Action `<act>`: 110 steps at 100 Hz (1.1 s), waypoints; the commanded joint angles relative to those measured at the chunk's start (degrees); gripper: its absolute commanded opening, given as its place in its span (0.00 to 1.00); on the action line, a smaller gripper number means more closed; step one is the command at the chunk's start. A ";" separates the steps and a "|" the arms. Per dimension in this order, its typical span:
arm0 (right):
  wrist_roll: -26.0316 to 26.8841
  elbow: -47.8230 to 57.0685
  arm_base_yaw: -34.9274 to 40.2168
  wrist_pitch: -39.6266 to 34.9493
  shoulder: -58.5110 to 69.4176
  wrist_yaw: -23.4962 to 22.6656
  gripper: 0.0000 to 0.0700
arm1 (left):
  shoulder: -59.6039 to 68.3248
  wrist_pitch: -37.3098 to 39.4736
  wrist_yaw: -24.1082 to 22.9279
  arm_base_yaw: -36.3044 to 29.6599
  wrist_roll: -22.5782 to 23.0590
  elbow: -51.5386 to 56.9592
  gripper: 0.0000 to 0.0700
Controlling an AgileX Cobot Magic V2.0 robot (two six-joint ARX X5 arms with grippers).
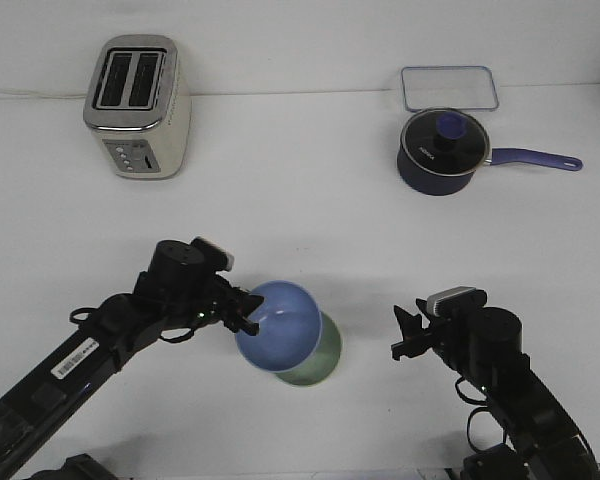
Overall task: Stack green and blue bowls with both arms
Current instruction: 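Carry the blue bowl with the left gripper over the green bowl and lower it in, then open the left gripper and pull it back from the stacked bowls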
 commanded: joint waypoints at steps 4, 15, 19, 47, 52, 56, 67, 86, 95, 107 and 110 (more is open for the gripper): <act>0.33 0.09 0.20 0.70 0.09 -0.15 0.44 | 3.10 0.26 -2.03 -3.72 -0.37 0.74 0.02; 0.35 0.09 0.20 0.70 0.09 -0.15 0.44 | 6.34 0.96 -3.52 -6.10 1.16 0.74 0.02; 0.33 0.09 0.20 0.72 0.09 -0.15 0.44 | 7.58 1.62 -3.26 -6.64 1.22 0.74 0.02; 0.35 0.09 0.20 0.70 0.09 -0.15 0.44 | 12.28 4.94 -3.45 -8.00 2.21 0.76 0.03; 0.35 0.09 0.20 0.70 0.09 -0.13 0.44 | 12.28 5.25 -3.43 -8.02 2.36 0.76 0.14; 0.33 0.09 0.20 0.70 0.09 -0.13 0.44 | 12.22 5.49 -3.43 -8.04 2.32 0.79 0.30; 0.35 0.09 0.20 0.70 0.09 -0.13 0.44 | 11.50 5.79 -3.43 -7.87 1.84 1.36 0.62; 0.35 0.09 0.20 0.70 0.09 -0.09 0.44 | 4.90 6.93 -6.67 -6.19 1.99 2.36 0.62; 0.33 0.09 0.20 0.74 0.09 0.37 0.44 | -0.63 7.21 -13.20 -4.28 3.48 2.34 0.62; 0.17 0.09 0.20 1.33 -0.04 1.62 0.44 | -8.37 7.19 -20.41 -0.17 8.24 2.34 0.60; 0.04 0.09 0.20 1.86 -0.04 1.60 0.44 | -10.10 7.19 -21.70 1.18 9.33 2.34 0.60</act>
